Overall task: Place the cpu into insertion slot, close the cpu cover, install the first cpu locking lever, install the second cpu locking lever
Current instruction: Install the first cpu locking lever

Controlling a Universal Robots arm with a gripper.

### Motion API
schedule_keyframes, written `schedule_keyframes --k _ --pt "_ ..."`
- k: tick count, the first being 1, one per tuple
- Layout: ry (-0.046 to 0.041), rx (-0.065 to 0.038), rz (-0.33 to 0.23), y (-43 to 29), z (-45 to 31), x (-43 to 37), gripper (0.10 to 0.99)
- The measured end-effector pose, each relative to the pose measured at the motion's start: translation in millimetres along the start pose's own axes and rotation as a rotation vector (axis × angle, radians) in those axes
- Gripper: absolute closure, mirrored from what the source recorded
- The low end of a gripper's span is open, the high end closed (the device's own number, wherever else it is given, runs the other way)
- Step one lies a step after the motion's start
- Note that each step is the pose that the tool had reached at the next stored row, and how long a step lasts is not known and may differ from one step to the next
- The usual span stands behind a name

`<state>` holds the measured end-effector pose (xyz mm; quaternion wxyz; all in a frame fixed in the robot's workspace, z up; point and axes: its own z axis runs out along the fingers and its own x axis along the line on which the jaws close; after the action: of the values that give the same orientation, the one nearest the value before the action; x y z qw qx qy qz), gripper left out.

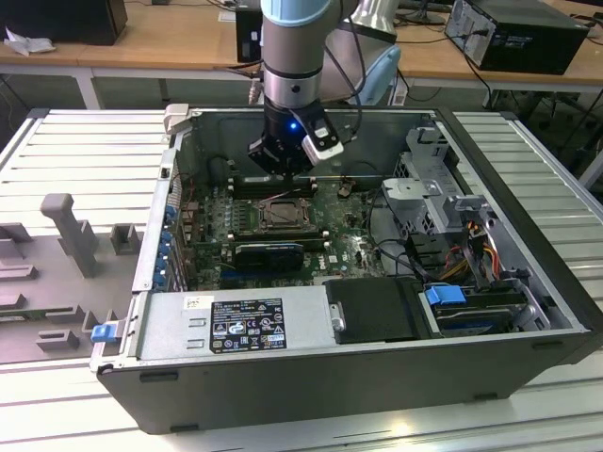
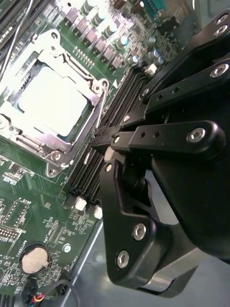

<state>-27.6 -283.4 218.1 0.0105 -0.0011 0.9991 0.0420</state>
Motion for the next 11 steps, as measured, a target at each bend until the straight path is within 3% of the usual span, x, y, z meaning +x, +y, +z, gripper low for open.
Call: schedule_keyframes --k 11 --pt "-0.0014 0.004 -0.004 -0.9 11.1 -6.1 0.98"
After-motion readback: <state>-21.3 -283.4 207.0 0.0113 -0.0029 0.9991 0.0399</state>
